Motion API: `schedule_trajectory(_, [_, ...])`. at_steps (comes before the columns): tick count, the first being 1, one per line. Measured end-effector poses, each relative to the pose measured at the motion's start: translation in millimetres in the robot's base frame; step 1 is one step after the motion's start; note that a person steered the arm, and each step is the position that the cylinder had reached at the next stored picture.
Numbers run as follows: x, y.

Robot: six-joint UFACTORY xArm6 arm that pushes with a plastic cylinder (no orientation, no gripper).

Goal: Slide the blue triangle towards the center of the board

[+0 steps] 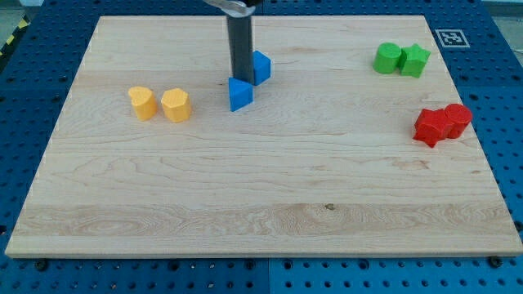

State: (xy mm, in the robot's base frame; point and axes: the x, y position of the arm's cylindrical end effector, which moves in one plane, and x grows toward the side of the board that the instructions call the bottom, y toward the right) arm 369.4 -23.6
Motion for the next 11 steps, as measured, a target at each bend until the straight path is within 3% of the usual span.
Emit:
schedule_trajectory(1, [-6.2,1.3])
schedule_trajectory(4, [27.9,-13.7])
schedule_trajectory(6, [26.2,30.6])
schedule_trajectory(8, [79.9,31.2])
schedule_trajectory(10, [80.9,-12.0])
schedule_trajectory(11, [56.4,16.7])
